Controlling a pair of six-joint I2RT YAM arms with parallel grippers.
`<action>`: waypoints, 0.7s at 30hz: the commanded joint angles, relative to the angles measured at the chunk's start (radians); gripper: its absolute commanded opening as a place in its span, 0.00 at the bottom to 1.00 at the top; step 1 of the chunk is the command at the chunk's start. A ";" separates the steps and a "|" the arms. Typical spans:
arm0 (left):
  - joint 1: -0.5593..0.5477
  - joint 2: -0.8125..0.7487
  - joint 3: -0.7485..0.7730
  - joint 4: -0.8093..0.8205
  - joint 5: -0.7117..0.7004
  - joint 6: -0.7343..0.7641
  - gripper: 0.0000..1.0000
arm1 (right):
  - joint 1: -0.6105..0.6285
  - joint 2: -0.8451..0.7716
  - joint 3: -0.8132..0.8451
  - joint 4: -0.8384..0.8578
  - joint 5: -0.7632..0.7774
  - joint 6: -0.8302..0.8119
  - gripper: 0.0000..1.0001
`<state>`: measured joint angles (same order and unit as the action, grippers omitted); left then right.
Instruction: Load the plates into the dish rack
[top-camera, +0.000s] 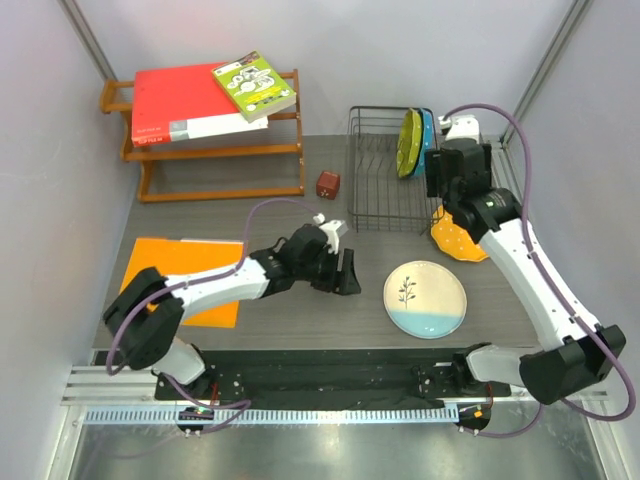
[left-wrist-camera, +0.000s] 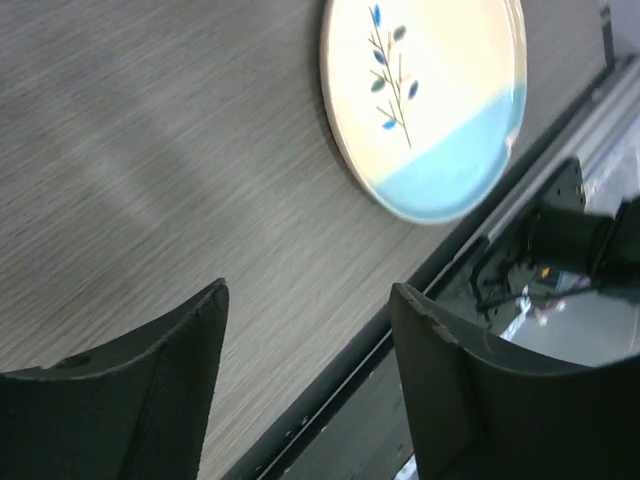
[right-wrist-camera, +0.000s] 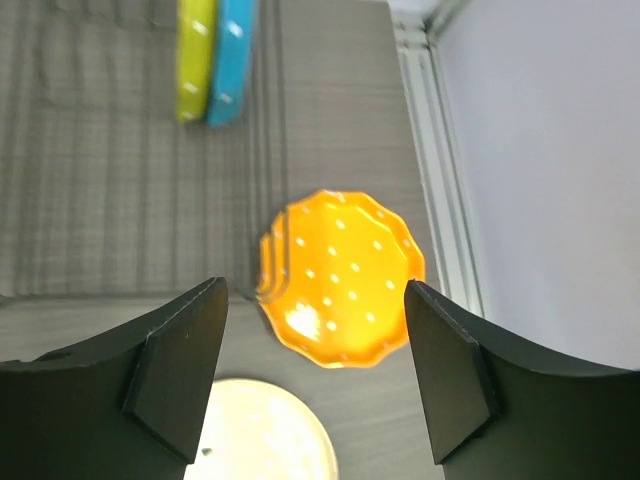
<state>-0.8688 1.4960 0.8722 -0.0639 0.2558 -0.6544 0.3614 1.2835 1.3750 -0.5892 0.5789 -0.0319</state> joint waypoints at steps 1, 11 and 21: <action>-0.019 0.119 0.142 -0.109 -0.186 -0.109 0.61 | -0.044 -0.119 -0.059 -0.023 -0.036 -0.031 0.77; -0.124 0.359 0.392 -0.217 -0.248 -0.076 0.00 | -0.059 -0.375 -0.260 0.003 -0.050 -0.082 0.75; -0.234 0.438 0.511 -0.163 -0.271 -0.024 0.00 | -0.072 -0.447 -0.309 -0.047 -0.063 -0.105 0.76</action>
<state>-1.0805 1.9041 1.3289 -0.2733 0.0109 -0.7055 0.2924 0.8742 1.0702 -0.6209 0.5362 -0.1036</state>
